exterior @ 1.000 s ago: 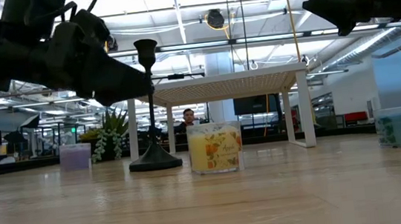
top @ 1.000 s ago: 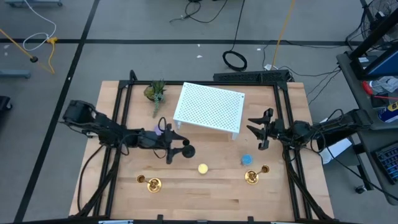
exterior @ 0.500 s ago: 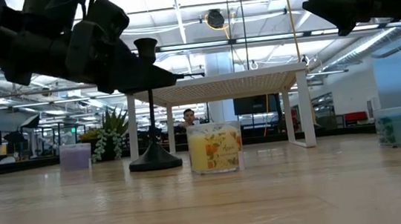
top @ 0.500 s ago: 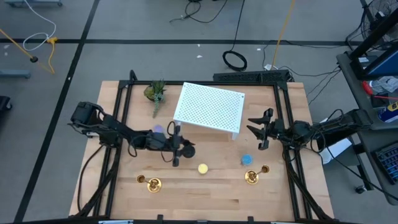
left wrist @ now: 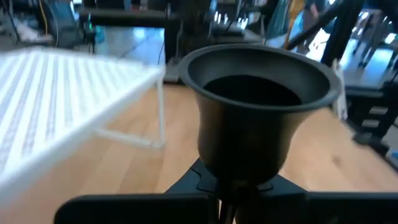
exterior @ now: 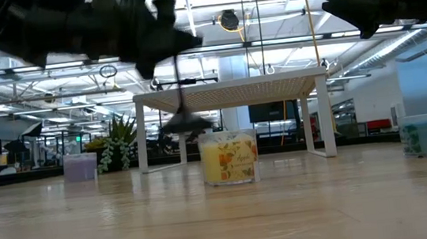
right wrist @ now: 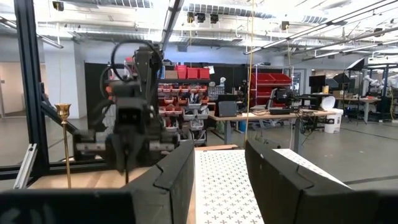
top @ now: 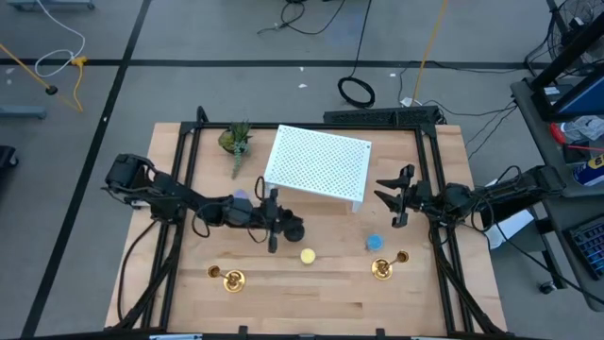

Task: Pick & Place candle stick holders
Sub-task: Put the black candle holder on the shelf

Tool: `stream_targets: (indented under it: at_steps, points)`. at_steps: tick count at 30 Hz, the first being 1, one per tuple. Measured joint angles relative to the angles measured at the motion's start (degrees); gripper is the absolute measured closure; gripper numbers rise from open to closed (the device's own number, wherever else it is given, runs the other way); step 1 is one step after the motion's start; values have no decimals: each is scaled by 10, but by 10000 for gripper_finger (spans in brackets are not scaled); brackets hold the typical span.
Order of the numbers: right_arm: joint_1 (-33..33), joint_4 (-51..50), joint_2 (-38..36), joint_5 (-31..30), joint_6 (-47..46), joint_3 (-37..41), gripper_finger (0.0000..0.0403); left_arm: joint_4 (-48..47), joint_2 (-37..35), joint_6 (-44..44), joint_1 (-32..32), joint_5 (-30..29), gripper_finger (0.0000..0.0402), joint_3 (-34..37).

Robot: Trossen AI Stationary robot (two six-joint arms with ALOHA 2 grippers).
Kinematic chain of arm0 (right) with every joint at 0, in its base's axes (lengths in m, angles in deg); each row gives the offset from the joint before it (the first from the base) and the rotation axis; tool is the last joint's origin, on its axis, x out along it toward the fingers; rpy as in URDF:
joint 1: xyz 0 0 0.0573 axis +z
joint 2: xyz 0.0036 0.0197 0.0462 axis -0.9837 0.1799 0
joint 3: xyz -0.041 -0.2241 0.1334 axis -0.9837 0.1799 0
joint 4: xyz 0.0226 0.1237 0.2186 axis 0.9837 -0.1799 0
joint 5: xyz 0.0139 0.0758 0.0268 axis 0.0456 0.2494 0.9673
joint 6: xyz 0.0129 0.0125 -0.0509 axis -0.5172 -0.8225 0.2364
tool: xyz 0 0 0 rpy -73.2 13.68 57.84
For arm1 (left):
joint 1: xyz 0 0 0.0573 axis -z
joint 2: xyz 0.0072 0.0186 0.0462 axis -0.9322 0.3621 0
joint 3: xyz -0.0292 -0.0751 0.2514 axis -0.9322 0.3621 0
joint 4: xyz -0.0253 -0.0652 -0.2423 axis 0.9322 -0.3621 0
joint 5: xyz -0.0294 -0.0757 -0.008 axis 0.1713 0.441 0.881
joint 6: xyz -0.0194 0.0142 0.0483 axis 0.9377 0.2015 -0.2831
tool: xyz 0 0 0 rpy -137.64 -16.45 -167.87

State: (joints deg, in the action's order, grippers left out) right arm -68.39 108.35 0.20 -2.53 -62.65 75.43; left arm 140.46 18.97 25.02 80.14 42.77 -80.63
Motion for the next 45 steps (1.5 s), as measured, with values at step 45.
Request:
stream_targets:
  at_steps: [45]
  points:
    - [0,-4,6,-2,-6,0,264,-297,-22,31,-377,7,388,-249]
